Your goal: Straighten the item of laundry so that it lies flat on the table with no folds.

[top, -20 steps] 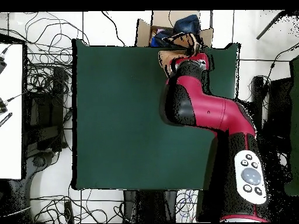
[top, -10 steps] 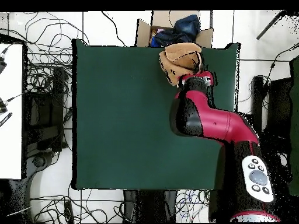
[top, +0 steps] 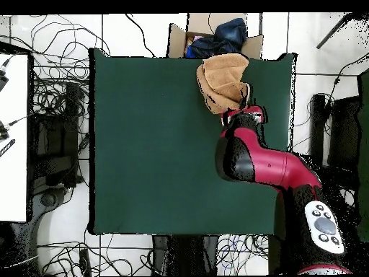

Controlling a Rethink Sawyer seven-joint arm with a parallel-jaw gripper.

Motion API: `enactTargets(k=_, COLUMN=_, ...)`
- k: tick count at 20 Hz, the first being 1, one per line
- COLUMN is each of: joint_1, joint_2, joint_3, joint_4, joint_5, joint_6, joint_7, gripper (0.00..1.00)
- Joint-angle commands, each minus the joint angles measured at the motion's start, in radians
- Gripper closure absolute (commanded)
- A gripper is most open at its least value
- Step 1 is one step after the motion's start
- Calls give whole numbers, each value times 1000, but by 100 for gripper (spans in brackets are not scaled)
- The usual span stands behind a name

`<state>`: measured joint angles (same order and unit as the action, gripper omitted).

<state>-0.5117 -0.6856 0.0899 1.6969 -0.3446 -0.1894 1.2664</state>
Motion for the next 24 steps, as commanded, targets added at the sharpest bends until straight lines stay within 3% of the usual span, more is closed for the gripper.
enactTargets(k=1, joint_1=28, joint_2=-8, joint_3=41, joint_4=108, joint_5=-14, joint_6=64, joint_7=188, gripper=100)
enactTargets(k=9, joint_1=65, joint_2=39, joint_3=-16, joint_4=116, joint_5=-6, joint_6=55, joint_7=183, gripper=100)
enactTargets(k=16, joint_1=-12, joint_2=77, joint_3=59, joint_4=145, joint_5=-92, joint_6=76, joint_7=126, gripper=100)
enactTargets(k=24, joint_1=-64, joint_2=140, joint_3=123, joint_4=119, joint_5=-154, joint_6=189, joint_7=54, gripper=100)
